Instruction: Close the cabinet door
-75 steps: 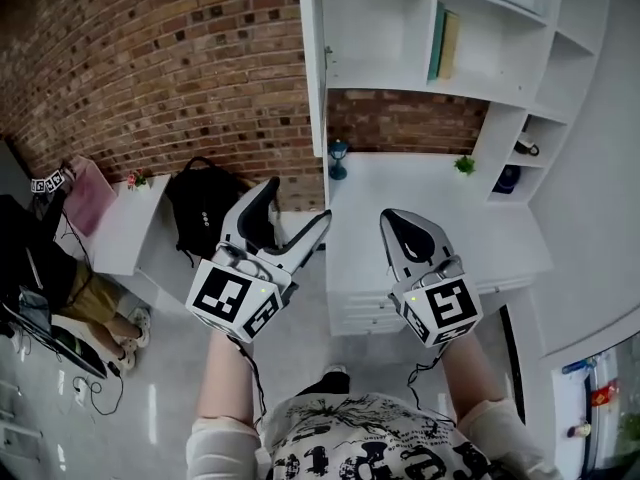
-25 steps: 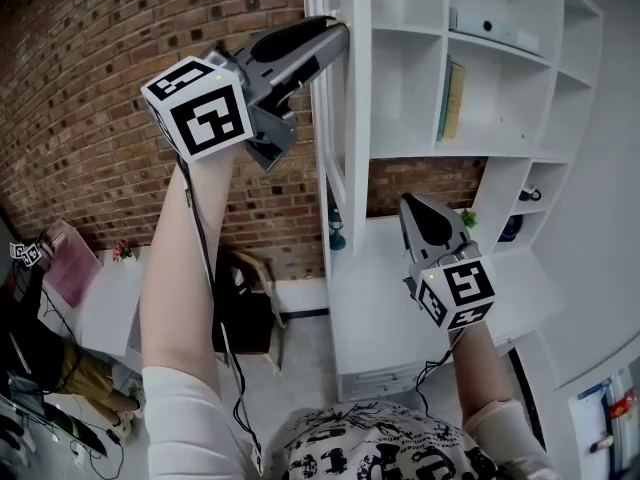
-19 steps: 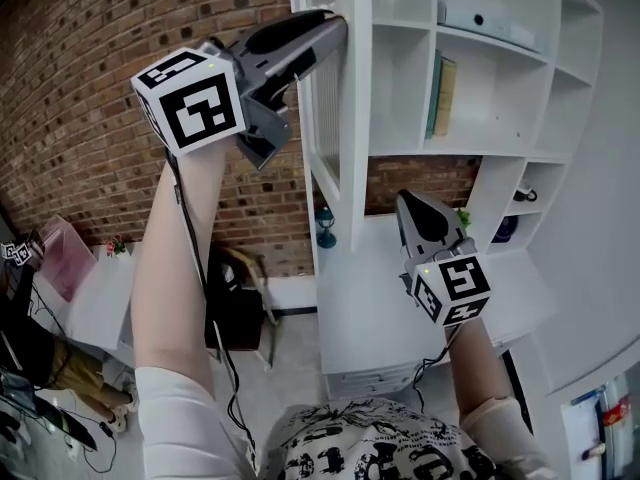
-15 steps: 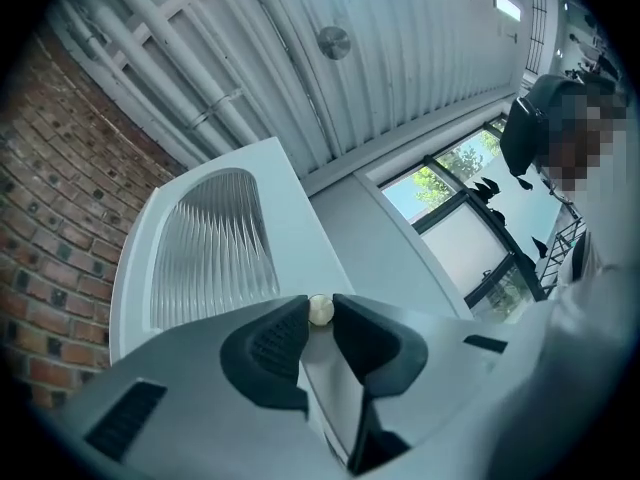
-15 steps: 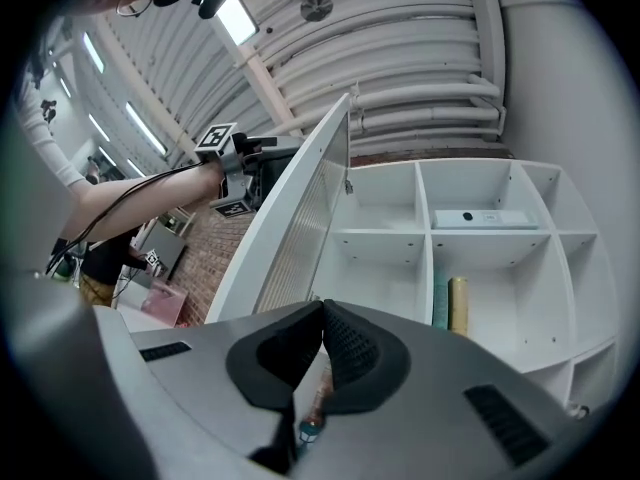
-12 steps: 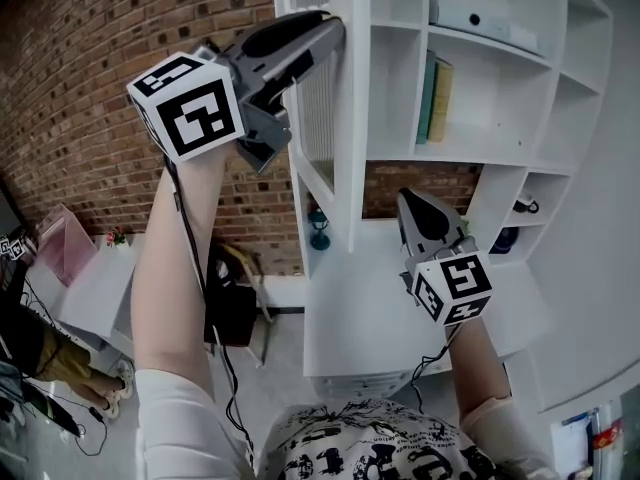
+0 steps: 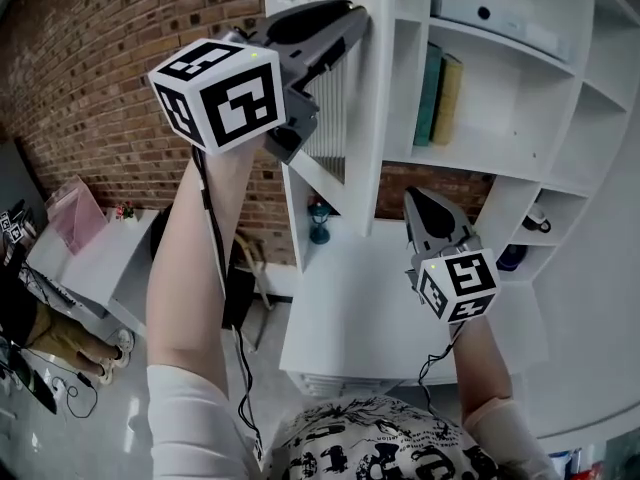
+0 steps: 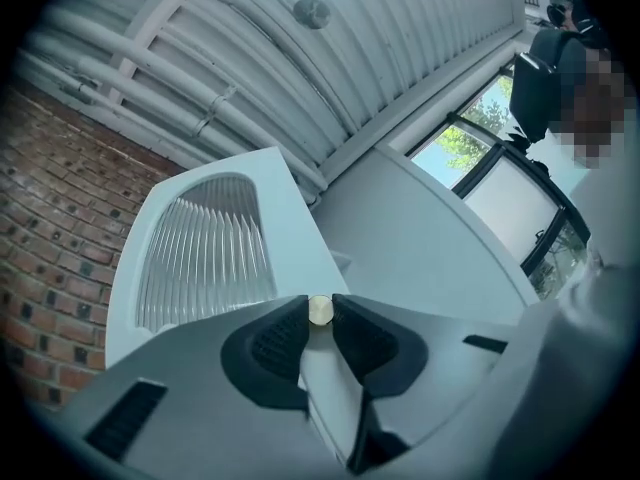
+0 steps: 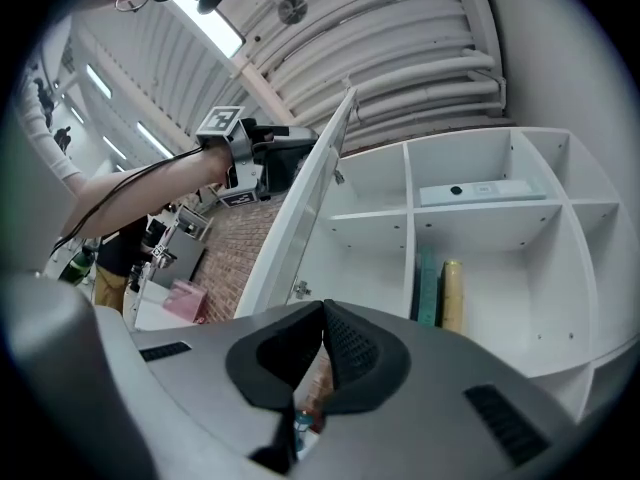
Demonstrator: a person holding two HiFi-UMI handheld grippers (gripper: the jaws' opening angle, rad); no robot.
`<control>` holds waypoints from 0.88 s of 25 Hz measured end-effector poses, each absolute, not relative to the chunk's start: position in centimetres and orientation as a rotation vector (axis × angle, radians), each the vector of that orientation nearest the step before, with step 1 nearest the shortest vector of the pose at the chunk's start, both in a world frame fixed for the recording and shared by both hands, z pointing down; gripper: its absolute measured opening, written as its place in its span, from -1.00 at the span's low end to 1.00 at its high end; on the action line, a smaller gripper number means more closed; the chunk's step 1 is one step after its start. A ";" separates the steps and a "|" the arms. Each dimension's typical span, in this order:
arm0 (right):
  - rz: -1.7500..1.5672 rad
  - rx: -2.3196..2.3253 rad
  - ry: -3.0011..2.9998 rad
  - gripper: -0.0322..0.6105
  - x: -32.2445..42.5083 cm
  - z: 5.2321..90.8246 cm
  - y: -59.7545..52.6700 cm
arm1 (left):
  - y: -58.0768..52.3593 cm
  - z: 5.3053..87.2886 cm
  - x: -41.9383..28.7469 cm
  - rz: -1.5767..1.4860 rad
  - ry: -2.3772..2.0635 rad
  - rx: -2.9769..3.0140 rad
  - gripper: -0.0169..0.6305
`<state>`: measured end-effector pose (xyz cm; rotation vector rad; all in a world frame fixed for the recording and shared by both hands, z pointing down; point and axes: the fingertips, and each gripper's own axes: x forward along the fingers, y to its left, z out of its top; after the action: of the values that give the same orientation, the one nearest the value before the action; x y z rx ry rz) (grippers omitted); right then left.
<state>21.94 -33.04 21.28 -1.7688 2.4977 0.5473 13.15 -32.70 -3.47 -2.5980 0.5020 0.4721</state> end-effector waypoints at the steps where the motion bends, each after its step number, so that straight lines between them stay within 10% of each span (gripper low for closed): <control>1: 0.547 -1.764 2.498 -0.85 22.6 21.2 -33.2 | -33.0 -3.5 13.8 0.459 0.531 -2.588 -0.69; 22: 0.549 -1.735 2.503 -0.85 32.2 20.0 -37.0 | -40.4 -3.7 24.3 0.271 0.975 -2.381 -0.69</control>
<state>32.21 -36.95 20.01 -1.7353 2.5026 0.5493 24.26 -40.43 -3.68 -2.3809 0.9749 0.2709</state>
